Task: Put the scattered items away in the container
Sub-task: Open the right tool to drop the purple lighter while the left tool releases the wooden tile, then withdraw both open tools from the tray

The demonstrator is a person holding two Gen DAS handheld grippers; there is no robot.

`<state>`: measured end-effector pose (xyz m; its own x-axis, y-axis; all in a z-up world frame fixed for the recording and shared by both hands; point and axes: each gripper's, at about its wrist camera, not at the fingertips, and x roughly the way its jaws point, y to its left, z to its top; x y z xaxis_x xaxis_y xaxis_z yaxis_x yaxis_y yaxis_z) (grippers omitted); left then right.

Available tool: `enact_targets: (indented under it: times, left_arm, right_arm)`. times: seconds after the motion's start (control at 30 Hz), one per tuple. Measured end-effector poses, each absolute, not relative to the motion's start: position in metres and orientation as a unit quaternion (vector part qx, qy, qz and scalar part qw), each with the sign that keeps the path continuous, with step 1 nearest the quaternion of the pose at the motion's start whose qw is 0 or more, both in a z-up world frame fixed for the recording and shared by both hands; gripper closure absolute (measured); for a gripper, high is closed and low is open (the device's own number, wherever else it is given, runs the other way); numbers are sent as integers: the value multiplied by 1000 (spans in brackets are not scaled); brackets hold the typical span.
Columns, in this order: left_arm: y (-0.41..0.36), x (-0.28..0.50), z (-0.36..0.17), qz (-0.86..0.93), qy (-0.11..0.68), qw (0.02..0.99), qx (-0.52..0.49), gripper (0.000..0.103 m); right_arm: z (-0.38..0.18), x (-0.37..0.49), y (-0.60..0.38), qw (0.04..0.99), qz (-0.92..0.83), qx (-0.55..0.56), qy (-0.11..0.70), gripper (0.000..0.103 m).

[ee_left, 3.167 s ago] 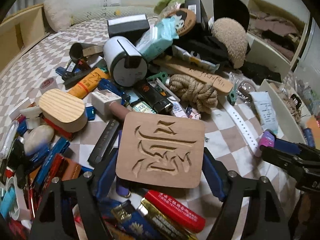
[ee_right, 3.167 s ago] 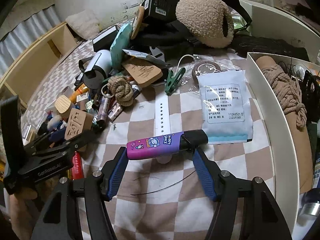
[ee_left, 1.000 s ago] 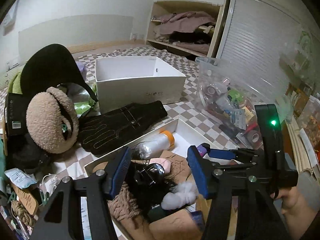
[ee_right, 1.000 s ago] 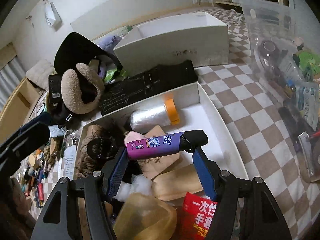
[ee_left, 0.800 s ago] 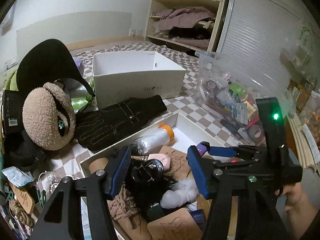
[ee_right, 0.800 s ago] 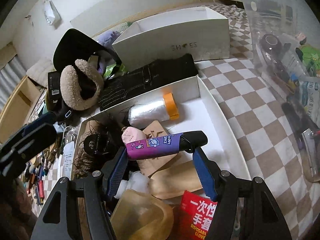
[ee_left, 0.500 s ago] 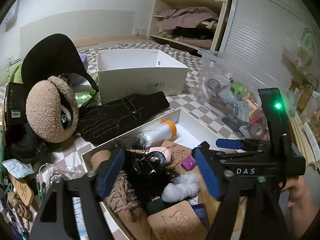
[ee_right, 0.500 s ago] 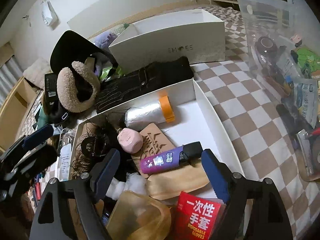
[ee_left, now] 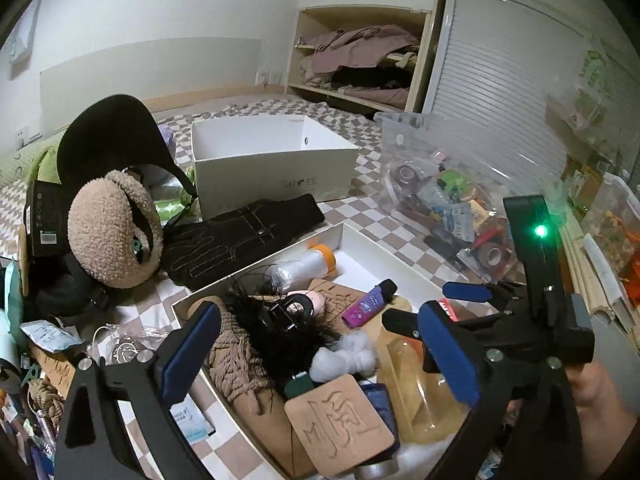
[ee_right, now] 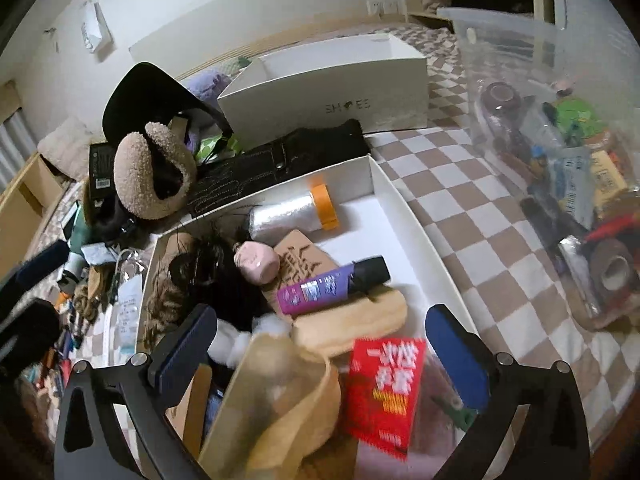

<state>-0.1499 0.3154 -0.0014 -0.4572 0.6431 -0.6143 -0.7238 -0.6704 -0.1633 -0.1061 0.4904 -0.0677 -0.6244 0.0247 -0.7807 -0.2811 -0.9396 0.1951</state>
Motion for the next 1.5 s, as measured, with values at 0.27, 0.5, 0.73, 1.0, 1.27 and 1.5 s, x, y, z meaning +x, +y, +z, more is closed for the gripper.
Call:
enact_targets:
  times: [0.27,0.5,0.73,1.0,1.27,1.5]
  left_arm:
    - [294,-137,4,862,55,386,-325,0]
    - [268,-129,7,872,46,367,-321,0]
    - [235,-116,12,887,37,339,-312,0]
    - [196,-93,19,905,32,304,-295,0]
    - [159,-77,23,919,27,271,-284,0]
    - [131,-65,20,926,23,247,-284,0]
  right_arm:
    - [-55,-77,469,93,901,-403,128,0]
    - [-45,-62,445,85,909,-392,113,0]
    - [-33,-44,427,85,915,-377,112,0]
    - [-7,-18,405,89,930,-338,111,0]
    - [12,-3,379,89,941,-312,92,0]
    - [13,5,357,81,944,-309,76,0]
